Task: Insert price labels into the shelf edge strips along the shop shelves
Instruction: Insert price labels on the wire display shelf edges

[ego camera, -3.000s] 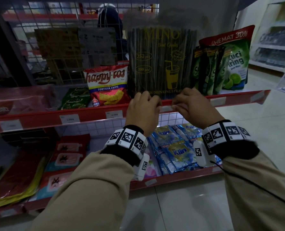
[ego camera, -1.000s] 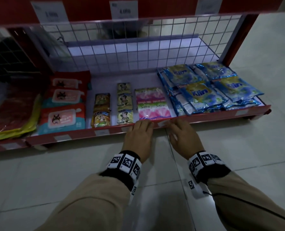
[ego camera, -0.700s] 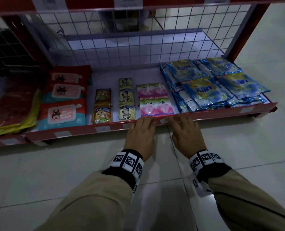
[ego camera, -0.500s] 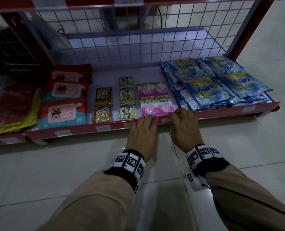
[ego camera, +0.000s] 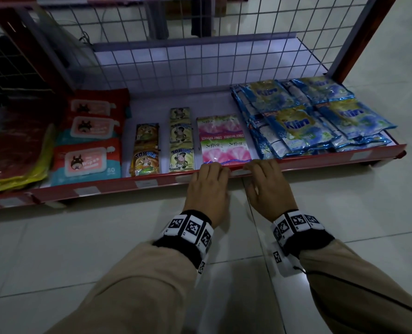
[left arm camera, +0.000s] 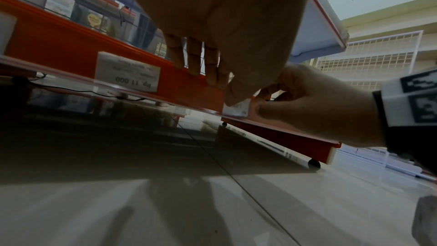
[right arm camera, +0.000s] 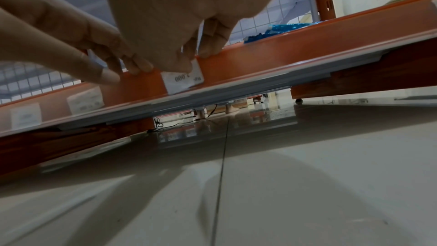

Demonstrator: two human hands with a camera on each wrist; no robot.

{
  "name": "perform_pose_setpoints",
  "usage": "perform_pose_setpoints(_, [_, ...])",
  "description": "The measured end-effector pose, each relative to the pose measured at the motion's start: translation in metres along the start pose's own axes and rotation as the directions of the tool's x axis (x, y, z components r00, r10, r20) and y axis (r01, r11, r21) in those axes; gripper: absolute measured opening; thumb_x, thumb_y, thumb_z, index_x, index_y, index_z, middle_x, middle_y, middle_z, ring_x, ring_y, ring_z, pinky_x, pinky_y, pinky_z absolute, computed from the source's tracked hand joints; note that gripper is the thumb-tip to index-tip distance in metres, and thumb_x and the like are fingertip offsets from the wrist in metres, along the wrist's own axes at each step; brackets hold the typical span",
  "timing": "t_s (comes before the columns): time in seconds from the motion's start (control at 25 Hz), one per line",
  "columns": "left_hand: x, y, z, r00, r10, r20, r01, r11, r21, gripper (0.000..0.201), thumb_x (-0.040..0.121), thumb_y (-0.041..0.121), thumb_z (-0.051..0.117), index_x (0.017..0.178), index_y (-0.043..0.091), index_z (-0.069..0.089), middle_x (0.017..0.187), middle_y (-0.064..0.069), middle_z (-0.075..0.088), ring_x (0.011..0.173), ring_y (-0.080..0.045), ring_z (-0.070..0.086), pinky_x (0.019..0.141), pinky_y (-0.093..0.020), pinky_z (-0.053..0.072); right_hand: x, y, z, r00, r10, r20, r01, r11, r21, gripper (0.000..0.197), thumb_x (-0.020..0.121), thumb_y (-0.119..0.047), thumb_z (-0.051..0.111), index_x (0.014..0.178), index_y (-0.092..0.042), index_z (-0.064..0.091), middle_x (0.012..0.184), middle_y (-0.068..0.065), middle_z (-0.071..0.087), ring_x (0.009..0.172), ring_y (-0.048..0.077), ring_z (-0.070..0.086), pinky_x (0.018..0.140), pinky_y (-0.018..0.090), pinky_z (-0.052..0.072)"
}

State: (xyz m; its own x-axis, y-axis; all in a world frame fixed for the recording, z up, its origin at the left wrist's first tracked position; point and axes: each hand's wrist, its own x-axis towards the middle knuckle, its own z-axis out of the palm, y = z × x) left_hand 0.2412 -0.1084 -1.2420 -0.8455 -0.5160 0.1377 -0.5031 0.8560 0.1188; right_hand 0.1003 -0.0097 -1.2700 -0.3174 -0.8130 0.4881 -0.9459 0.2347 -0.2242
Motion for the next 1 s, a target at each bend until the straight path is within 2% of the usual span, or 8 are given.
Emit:
perform_pose_setpoints(0.12, [0.001, 0.0, 0.001, 1.0, 0.005, -0.011, -0.005, 1.0, -0.017, 0.044, 0.082, 0.018, 0.05, 0.126, 0.019, 0.048, 0.118, -0.002, 0.046, 0.11, -0.022, 0.043, 0.09, -0.033, 0.035, 0.002, 0.001, 0.0, 1.0, -0.005, -0.014, 0.005, 1.0, -0.001, 0.036, 0.07, 0.002, 0.061, 0.106, -0.002, 0.061, 0.104, 0.014, 0.061, 0.09, 0.034, 0.053, 0.076, 0.042, 0.049])
perform_pose_setpoints(0.24, [0.005, -0.001, 0.001, 1.0, 0.009, 0.024, -0.009, 1.0, -0.012, 0.049, 0.085, 0.019, 0.051, 0.133, 0.023, 0.042, 0.118, -0.002, 0.043, 0.11, -0.023, 0.041, 0.089, -0.034, 0.032, 0.004, 0.0, 0.001, 1.0, -0.001, -0.022, 0.001, 1.0, -0.011, 0.036, 0.07, 0.001, 0.062, 0.106, -0.003, 0.061, 0.103, 0.014, 0.061, 0.088, 0.032, 0.053, 0.074, 0.041, 0.049])
perform_pose_setpoints(0.4, [0.005, 0.0, 0.0, 0.999, 0.013, 0.038, -0.012, 1.0, -0.013, 0.055, 0.084, 0.025, 0.053, 0.137, 0.031, 0.038, 0.113, -0.002, 0.04, 0.107, -0.022, 0.038, 0.088, -0.034, 0.03, 0.004, 0.001, -0.001, 1.0, -0.016, 0.027, 0.017, 0.999, -0.047, 0.035, 0.07, -0.001, 0.062, 0.105, -0.004, 0.064, 0.101, 0.013, 0.062, 0.086, 0.032, 0.052, 0.073, 0.042, 0.048])
perform_pose_setpoints(0.64, [0.003, 0.0, 0.001, 0.999, 0.001, 0.032, 0.0, 1.0, -0.026, 0.055, 0.083, 0.026, 0.055, 0.135, 0.031, 0.04, 0.113, -0.001, 0.039, 0.108, -0.021, 0.036, 0.089, -0.033, 0.027, 0.01, -0.006, -0.003, 0.996, 0.037, 0.082, -0.031, 0.997, -0.072, 0.023, 0.071, -0.007, 0.066, 0.094, -0.004, 0.063, 0.093, 0.016, 0.057, 0.083, 0.034, 0.05, 0.068, 0.044, 0.046])
perform_pose_setpoints(0.88, [0.004, 0.002, 0.001, 1.0, -0.01, 0.02, 0.01, 1.0, -0.028, 0.053, 0.081, 0.028, 0.057, 0.132, 0.03, 0.043, 0.111, -0.002, 0.04, 0.105, -0.022, 0.036, 0.085, -0.033, 0.027, 0.013, -0.006, -0.01, 0.989, 0.037, 0.141, -0.025, 0.996, -0.082, 0.021, 0.078, -0.013, 0.064, 0.098, -0.008, 0.065, 0.094, 0.013, 0.059, 0.087, 0.033, 0.05, 0.071, 0.044, 0.044])
perform_pose_setpoints(1.0, [0.003, 0.002, 0.002, 1.0, -0.011, 0.019, 0.012, 0.999, -0.045, 0.051, 0.083, 0.027, 0.055, 0.132, 0.03, 0.043, 0.112, -0.002, 0.04, 0.106, -0.022, 0.037, 0.087, -0.033, 0.028, 0.017, -0.006, -0.012, 0.981, 0.05, 0.188, -0.036, 0.997, -0.073, 0.019, 0.08, -0.014, 0.065, 0.098, -0.009, 0.067, 0.096, 0.013, 0.059, 0.092, 0.034, 0.05, 0.074, 0.044, 0.045])
